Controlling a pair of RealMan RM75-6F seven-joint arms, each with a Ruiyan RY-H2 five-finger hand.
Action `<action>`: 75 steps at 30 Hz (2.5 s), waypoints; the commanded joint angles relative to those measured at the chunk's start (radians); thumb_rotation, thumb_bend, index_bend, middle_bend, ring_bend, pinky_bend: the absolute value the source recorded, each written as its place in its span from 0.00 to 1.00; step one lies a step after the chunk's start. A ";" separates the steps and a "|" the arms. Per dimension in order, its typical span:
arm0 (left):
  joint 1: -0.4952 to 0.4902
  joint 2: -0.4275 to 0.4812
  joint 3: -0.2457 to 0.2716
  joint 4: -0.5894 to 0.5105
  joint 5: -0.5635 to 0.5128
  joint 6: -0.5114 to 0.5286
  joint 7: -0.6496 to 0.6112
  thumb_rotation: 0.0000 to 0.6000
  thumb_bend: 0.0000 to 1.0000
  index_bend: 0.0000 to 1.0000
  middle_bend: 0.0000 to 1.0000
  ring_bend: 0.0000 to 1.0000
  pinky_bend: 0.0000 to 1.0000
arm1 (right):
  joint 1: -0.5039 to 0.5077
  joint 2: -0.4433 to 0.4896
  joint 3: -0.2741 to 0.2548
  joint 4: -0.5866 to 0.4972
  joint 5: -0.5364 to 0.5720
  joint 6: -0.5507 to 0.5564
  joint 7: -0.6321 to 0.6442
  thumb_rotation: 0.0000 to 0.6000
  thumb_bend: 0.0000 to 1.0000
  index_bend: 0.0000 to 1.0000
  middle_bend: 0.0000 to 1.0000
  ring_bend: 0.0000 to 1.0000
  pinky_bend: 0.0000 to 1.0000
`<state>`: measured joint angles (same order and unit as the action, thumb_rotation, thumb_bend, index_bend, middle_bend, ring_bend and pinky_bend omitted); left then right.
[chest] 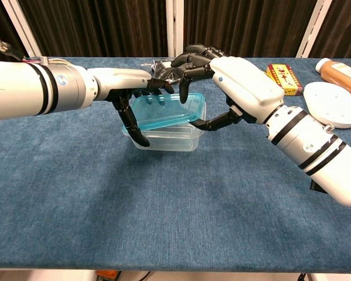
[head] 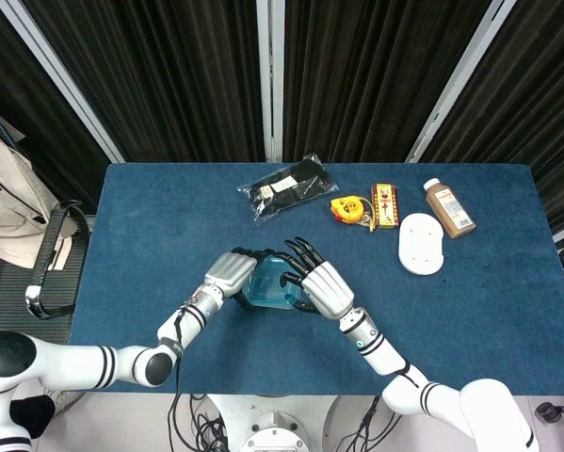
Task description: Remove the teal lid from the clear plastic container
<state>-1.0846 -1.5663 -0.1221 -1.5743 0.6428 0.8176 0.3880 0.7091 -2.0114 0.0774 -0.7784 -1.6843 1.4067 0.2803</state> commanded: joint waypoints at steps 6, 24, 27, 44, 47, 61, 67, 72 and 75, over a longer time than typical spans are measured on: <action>0.004 -0.005 0.006 0.006 -0.002 0.006 0.011 1.00 0.00 0.04 0.13 0.10 0.10 | -0.002 -0.004 -0.005 0.012 0.002 0.002 0.015 1.00 0.74 0.57 0.19 0.00 0.00; 0.085 0.029 -0.003 -0.055 0.139 0.122 -0.013 1.00 0.00 0.02 0.03 0.00 0.02 | 0.000 -0.012 -0.003 0.037 0.004 0.023 0.043 1.00 0.88 0.64 0.20 0.00 0.00; 0.107 0.048 -0.009 -0.072 0.163 0.160 -0.018 1.00 0.00 0.01 0.03 0.00 0.02 | 0.000 -0.009 0.002 0.040 0.004 0.037 0.042 1.00 0.90 0.66 0.21 0.00 0.00; 0.276 0.135 -0.022 -0.046 0.288 0.326 -0.108 1.00 0.00 0.01 0.03 0.00 0.01 | 0.021 0.060 0.085 0.035 0.018 0.156 -0.034 1.00 0.90 0.69 0.23 0.00 0.00; 0.324 0.152 -0.001 -0.021 0.320 0.368 -0.123 1.00 0.00 0.01 0.03 0.00 0.01 | -0.011 0.104 0.092 0.028 0.039 0.174 -0.056 1.00 0.90 0.69 0.24 0.00 0.00; 0.542 0.249 0.056 -0.035 0.414 0.473 -0.274 1.00 0.00 0.01 0.03 0.00 0.01 | -0.066 0.116 0.058 0.160 0.159 -0.097 -0.053 1.00 0.46 0.05 0.01 0.00 0.00; 0.588 0.288 0.062 -0.048 0.447 0.469 -0.308 1.00 0.00 0.01 0.03 0.00 0.00 | -0.128 0.272 0.023 -0.114 0.194 -0.170 -0.193 0.91 0.03 0.00 0.00 0.00 0.00; 0.633 0.312 0.075 -0.010 0.509 0.502 -0.331 1.00 0.00 0.01 0.03 0.00 0.00 | -0.179 0.539 -0.039 -0.473 0.222 -0.264 -0.275 0.90 0.00 0.00 0.00 0.00 0.00; 0.667 0.322 0.079 0.016 0.538 0.539 -0.342 1.00 0.00 0.02 0.03 0.00 0.00 | -0.206 0.683 -0.066 -0.622 0.225 -0.275 -0.274 0.96 0.00 0.00 0.00 0.00 0.00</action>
<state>-0.4355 -1.2520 -0.0472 -1.5742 1.1682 1.3387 0.0547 0.5584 -1.5419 0.0690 -1.1775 -1.4842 1.1946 0.0618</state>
